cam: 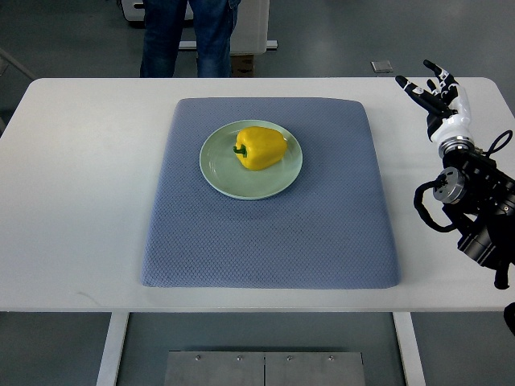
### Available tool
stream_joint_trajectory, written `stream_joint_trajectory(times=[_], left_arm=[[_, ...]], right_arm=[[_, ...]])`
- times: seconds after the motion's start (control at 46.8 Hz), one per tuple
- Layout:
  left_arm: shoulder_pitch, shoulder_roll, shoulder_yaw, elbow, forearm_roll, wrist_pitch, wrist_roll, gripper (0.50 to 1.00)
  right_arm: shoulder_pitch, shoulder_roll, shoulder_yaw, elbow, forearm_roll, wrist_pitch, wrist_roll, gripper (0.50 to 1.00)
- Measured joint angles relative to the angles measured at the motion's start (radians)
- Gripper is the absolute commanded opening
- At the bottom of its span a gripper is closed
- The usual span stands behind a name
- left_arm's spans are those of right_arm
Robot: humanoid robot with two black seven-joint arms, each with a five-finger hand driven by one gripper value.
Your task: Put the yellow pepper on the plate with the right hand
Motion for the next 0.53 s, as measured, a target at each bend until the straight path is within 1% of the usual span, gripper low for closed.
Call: stream_joint_trajectory(times=[0.064,0.128,0.278,0.535], left_arm=[[0.001,0.000,0.000,0.000,0.000,0.000,0.000,1.000],[0.000,0.000,0.000,0.000,0.000,0.000,0.000,1.000],[0.000,0.000,0.000,0.000,0.000,0.000,0.000,1.000],[0.000,0.000,0.000,0.000,0.000,0.000,0.000,1.000]], right_arm=[[-0.001,0.001,0.033,0.000,0.001,0.005,-0.046,1.000],[-0.006,0.001,0.080,-0.001,0.001,0.010,-0.067,1.000],[-0.034,0.001,0.176,-0.003,0.001,0.016,-0.074,1.000],[-0.065,0.011,0.182,-0.006,0.001,0.016,-0.077,1.000]])
